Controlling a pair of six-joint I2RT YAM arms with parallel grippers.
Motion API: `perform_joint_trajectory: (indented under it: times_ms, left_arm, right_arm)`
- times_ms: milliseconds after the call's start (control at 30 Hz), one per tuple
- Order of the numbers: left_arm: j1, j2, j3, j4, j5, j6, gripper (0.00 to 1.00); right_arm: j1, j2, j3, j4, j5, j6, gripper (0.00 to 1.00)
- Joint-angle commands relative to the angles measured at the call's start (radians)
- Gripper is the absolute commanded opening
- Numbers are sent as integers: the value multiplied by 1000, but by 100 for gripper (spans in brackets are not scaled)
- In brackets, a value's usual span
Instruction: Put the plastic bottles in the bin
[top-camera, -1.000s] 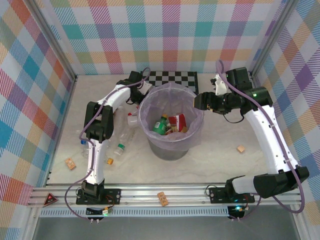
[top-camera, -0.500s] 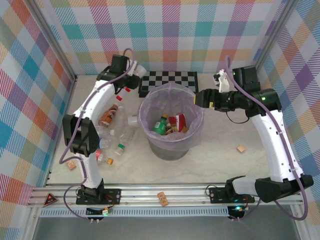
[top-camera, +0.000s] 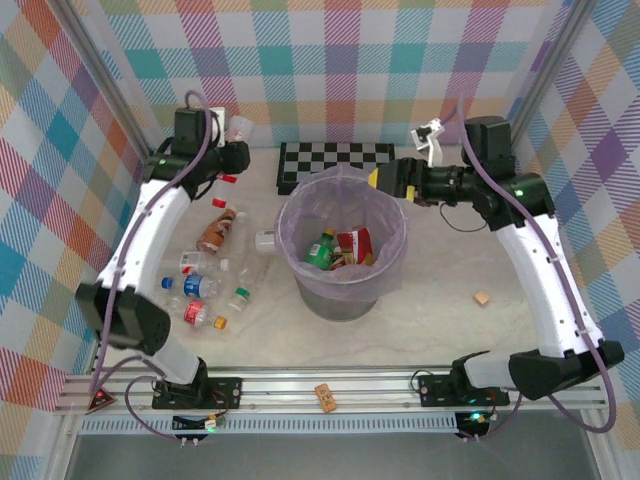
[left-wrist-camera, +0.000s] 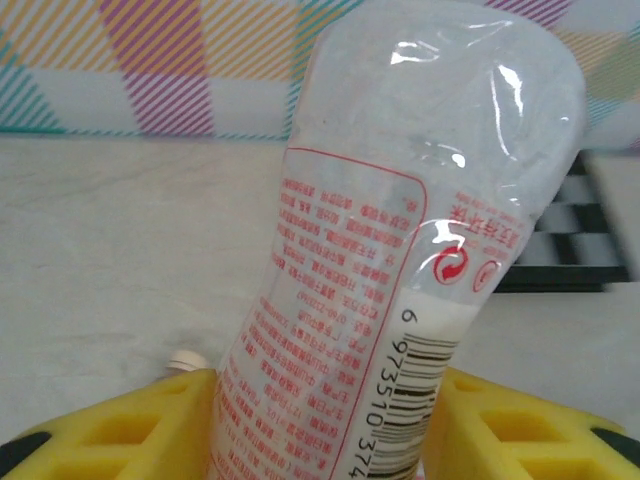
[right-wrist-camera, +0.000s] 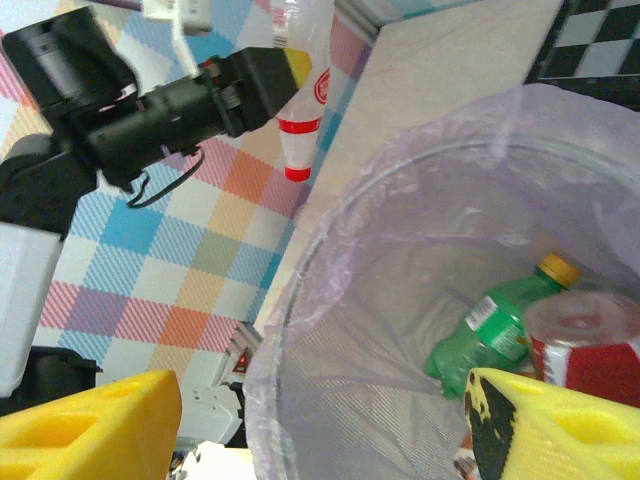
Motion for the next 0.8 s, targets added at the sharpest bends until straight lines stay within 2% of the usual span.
perform_joint_trajectory:
  times_ms: [0,167,267,400,467,667,767]
  left_arm:
    - [-16,-127,-66,46,189,-133,51]
    - [-79,-230,-128,147,398,-289,49]
    - [-139,-255,-149,182,431,-343,48]
    - [-200,-256,-170,228,480,-407,48]
    - [-232,-256,-182,254,503,-433,48]
    - [-313,-247,-187,287,498,-451,48]
    - [-334,-240,-185,287,490,-453,48]
  right_arm:
    - [52,44,55,109,-3,27,75]
    - [161,111,113,231,91,7,75]
    - [211,159,146,285,142,-9,77]
    - [252,213,189,317,159,-22,89]
    - [268,231,209,321,190,-28,91]
    - [270,287,256,311,213,-12,91]
    - [269,307,276,310,204,2,81]
